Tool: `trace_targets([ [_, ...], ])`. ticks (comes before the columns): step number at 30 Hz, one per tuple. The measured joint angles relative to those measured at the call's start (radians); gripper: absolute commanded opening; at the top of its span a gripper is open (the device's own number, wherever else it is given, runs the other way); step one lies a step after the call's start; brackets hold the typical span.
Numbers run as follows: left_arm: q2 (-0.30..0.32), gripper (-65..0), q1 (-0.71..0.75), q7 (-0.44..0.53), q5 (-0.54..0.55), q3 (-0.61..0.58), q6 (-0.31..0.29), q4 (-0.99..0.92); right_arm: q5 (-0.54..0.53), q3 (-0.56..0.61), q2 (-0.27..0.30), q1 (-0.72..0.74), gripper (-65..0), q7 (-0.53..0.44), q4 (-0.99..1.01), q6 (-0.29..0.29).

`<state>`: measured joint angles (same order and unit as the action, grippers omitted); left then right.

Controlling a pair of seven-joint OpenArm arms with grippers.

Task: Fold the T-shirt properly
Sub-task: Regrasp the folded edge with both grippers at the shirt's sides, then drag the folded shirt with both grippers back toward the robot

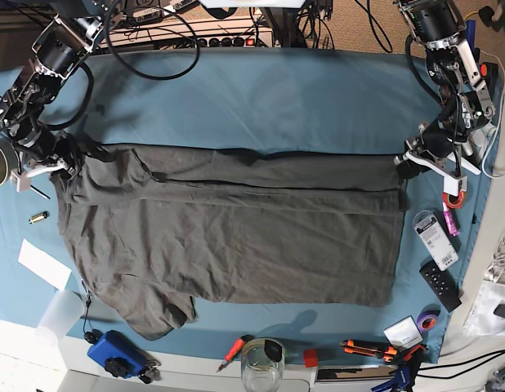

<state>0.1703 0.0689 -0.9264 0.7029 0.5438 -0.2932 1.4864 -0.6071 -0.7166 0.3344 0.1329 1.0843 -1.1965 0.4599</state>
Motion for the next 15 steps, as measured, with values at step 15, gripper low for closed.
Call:
trace_targets([
  [15, 0.039, -65.0, -0.041, -0.165, 0.002, -0.012, -0.024, 0.032, 0.007, -0.019, 0.033, -0.005, -65.0, 0.064, -0.048, 0.000],
])
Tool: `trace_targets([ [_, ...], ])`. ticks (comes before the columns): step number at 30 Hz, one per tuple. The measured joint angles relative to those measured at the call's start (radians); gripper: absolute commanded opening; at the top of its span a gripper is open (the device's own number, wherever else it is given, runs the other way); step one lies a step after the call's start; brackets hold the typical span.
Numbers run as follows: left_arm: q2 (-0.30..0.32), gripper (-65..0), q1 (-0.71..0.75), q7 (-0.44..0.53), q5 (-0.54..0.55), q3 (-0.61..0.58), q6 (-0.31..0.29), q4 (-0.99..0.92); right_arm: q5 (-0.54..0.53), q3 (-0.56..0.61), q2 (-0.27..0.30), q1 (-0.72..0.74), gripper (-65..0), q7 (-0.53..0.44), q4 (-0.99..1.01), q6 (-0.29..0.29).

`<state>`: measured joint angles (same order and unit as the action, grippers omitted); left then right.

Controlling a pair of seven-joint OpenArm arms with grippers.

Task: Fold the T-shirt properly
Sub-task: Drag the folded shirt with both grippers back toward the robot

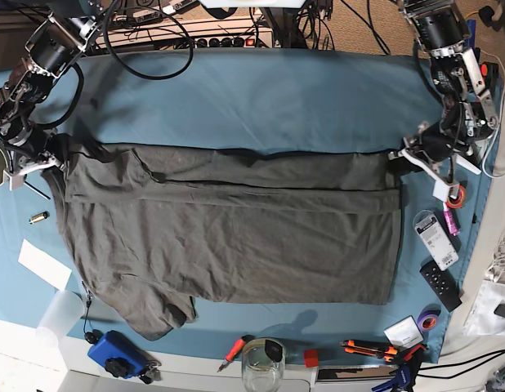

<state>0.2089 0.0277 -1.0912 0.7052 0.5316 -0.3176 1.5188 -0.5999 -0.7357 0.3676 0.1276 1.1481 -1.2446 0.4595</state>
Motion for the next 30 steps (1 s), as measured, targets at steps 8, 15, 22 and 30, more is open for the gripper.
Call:
trace_targets([
  [8, 0.002, -65.0, 0.003, -0.021, -0.017, 0.006, 0.003, 0.024, -0.002, -0.001, 0.003, -0.013, -65.0, 0.054, -0.166, -0.002],
  [15, 0.051, -65.0, 0.008, -0.043, -0.028, 0.005, 0.003, 0.045, -0.049, -0.006, 0.000, -0.101, -65.0, 0.071, -0.167, -0.014],
  [22, 0.061, -65.0, 0.056, -0.045, -0.004, 0.005, 0.003, 0.062, -0.056, -0.046, 0.000, -0.160, -65.0, 0.082, -0.246, -0.011],
  [30, 0.063, -65.0, 0.174, -0.054, -0.032, 0.003, 0.003, 0.204, -0.083, -0.056, 0.000, -0.251, -65.0, 0.095, -0.284, -0.011],
])
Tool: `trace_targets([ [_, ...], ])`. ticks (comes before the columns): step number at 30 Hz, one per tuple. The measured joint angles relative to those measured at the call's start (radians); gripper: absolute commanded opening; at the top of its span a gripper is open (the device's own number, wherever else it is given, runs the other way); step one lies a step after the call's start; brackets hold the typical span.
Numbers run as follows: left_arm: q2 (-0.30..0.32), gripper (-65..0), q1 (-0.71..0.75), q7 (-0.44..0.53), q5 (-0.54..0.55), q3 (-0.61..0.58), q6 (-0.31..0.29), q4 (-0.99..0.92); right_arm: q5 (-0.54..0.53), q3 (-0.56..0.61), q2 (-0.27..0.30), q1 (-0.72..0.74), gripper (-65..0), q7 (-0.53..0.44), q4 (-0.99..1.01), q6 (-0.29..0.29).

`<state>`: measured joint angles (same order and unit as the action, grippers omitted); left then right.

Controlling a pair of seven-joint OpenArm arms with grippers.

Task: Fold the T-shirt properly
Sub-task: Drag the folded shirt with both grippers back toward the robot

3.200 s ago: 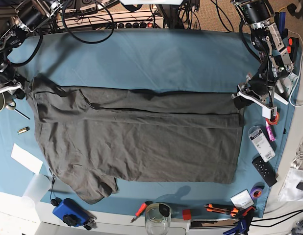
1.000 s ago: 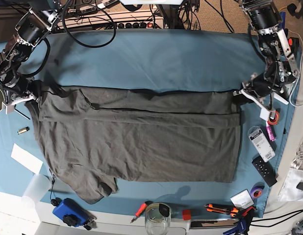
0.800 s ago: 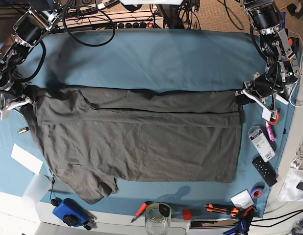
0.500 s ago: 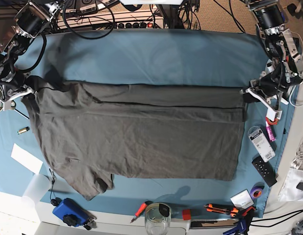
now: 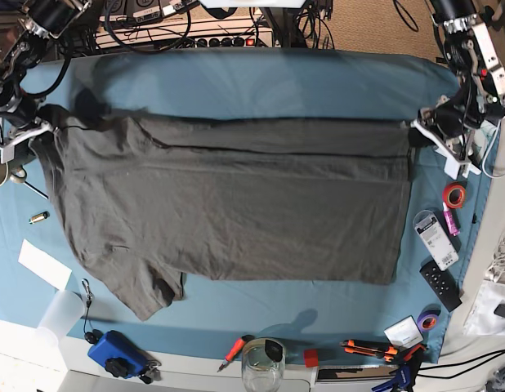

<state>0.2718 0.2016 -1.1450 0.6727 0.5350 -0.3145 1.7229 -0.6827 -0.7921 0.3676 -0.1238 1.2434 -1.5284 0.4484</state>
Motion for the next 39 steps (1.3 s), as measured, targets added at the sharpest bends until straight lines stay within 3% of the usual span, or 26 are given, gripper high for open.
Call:
trace_targets([
  [9, 0.000, -65.0, 0.116, 0.000, -0.010, 0.013, 0.000, 0.101, 0.000, 0.000, 0.000, -0.090, -65.0, 0.012, -0.100, 0.000],
  [17, 0.003, -65.0, 0.124, -0.003, -0.017, 0.171, 0.003, 0.126, -0.041, -0.081, -0.003, -0.135, -65.0, 0.018, -0.136, -0.003],
  [22, 0.003, -65.0, 0.157, -0.013, 0.068, 0.187, -0.031, 0.126, -0.049, -0.142, -0.002, -0.135, -65.0, 0.039, -0.137, -0.003],
  [30, 0.003, -65.0, 0.182, -0.021, 0.138, 0.187, -0.034, 0.126, -0.053, -0.143, -0.006, -0.150, -65.0, 0.043, -0.137, 0.000],
  [31, 0.003, -63.0, 0.183, -0.021, 0.165, 0.187, -0.034, 0.126, -0.053, -0.143, -0.008, -0.150, -65.0, 0.043, -0.137, 0.000],
  [35, -0.008, -42.6, 0.183, -0.013, 0.262, 0.187, -0.102, 0.126, -0.053, -0.143, -0.019, -0.150, -65.0, 0.048, -0.136, 0.000],
  [39, -0.023, -40.7, 0.183, 0.012, 0.283, 0.187, -0.105, 0.126, -0.053, -0.143, -0.019, -0.150, -65.0, 0.048, -0.136, 0.012],
])
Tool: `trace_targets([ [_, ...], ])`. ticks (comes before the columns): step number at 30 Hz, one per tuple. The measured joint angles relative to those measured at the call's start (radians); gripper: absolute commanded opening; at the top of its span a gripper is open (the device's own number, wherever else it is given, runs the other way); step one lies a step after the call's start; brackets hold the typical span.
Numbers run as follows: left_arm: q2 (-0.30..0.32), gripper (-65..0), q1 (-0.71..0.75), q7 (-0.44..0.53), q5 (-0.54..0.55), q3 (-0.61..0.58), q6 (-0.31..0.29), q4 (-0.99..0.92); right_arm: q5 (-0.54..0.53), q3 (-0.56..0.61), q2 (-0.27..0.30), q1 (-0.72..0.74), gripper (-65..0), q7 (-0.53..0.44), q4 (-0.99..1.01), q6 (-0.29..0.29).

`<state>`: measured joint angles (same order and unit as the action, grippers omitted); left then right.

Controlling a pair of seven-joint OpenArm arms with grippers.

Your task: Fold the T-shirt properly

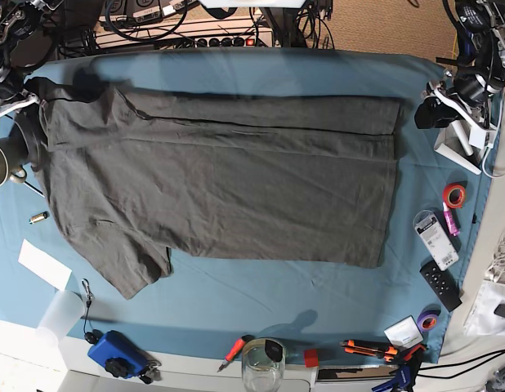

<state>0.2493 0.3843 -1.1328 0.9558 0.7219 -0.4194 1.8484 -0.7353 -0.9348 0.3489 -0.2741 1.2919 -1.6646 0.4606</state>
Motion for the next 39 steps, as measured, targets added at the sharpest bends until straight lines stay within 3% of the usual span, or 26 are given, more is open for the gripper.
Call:
trace_targets([
  [20, -0.090, -40.7, 0.000, -0.019, 0.081, -0.014, 0.000, 0.000, 0.000, 0.000, 0.000, 0.000, -65.0, 0.000, 0.000, 0.011],
  [26, -0.108, -40.7, 0.000, 0.063, -0.051, -0.106, 0.000, 0.000, 0.000, 0.000, 0.000, 0.000, -65.0, 0.000, 0.000, 0.011],
  [29, -0.108, -40.7, -0.003, 0.106, -0.156, -0.139, 0.053, 0.000, 0.000, 0.000, 0.000, 0.000, -65.0, 0.000, 0.000, 0.011],
  [35, -0.108, -40.7, -0.003, 0.109, -0.216, -0.146, 0.068, 0.000, 0.000, 0.000, 0.000, 0.000, -65.0, 0.003, 0.000, 0.011],
  [37, -0.108, -40.7, -0.002, 0.110, -0.226, -0.146, 0.106, -0.005, 0.000, 0.000, 0.000, 0.000, -65.0, 0.002, 0.000, 0.011],
  [39, -0.108, -40.7, -0.003, 0.118, -0.212, -0.146, 0.109, -0.019, 0.000, 0.000, 0.000, 0.000, -65.0, 0.003, 0.000, 0.011],
])
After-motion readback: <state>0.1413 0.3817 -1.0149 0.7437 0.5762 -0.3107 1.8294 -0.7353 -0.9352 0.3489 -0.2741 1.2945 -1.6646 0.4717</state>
